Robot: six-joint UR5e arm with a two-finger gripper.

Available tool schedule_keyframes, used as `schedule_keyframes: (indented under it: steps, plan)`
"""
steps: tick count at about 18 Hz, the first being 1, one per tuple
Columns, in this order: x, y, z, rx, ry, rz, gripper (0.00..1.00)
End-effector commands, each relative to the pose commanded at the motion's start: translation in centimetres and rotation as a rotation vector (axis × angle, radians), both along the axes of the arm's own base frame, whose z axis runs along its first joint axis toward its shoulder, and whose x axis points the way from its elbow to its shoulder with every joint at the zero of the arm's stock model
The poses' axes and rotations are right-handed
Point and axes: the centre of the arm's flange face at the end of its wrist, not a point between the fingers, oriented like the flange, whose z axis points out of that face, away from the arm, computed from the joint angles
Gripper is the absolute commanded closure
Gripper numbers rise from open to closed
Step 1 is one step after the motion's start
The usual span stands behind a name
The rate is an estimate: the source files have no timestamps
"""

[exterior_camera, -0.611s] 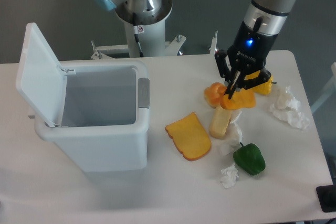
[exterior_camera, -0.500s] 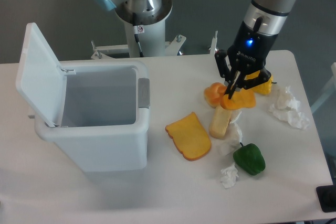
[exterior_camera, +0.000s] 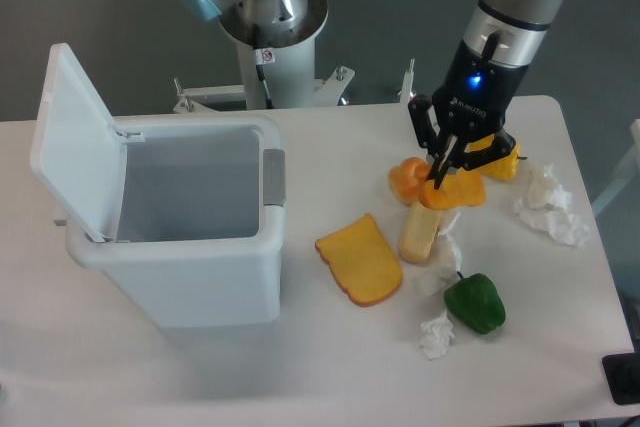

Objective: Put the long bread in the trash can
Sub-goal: 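Close the gripper on the upright long orange bread stick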

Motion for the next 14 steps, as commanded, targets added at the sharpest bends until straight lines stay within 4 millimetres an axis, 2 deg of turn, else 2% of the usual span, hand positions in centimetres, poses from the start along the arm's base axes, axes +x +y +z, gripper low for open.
schedule_keyframes:
  steps: [8,14]
  plan:
    - [0.2,0.6,0.9,0.034,-0.01,0.016,0.94]
    - [-0.2,1.0,3.0,0.114,-0.05,0.089,0.94]
